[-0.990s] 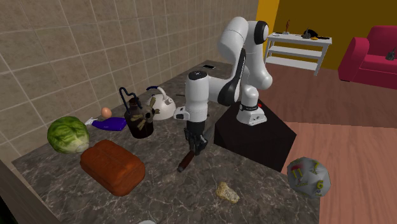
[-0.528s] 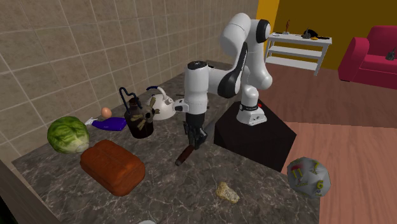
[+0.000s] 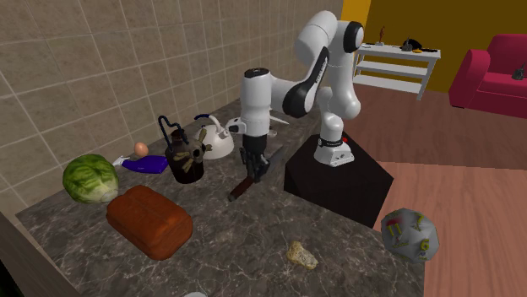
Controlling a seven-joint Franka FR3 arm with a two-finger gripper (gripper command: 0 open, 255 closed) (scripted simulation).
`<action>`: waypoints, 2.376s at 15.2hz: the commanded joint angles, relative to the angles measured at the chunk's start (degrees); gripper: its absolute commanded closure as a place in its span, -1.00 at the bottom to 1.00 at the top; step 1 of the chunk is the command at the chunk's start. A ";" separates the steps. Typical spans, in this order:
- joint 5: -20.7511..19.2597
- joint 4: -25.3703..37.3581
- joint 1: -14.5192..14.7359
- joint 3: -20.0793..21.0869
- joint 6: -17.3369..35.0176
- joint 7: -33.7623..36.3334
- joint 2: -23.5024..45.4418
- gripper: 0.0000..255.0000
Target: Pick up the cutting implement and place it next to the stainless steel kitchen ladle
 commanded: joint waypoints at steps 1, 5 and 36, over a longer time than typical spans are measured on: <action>2.00 -3.40 -1.89 -0.80 0.53 -3.67 -3.02 1.00; 4.96 -8.45 -4.82 -3.07 1.11 -10.42 -7.46 1.00; 9.36 -23.58 -12.87 -13.26 13.76 -32.78 -8.22 1.00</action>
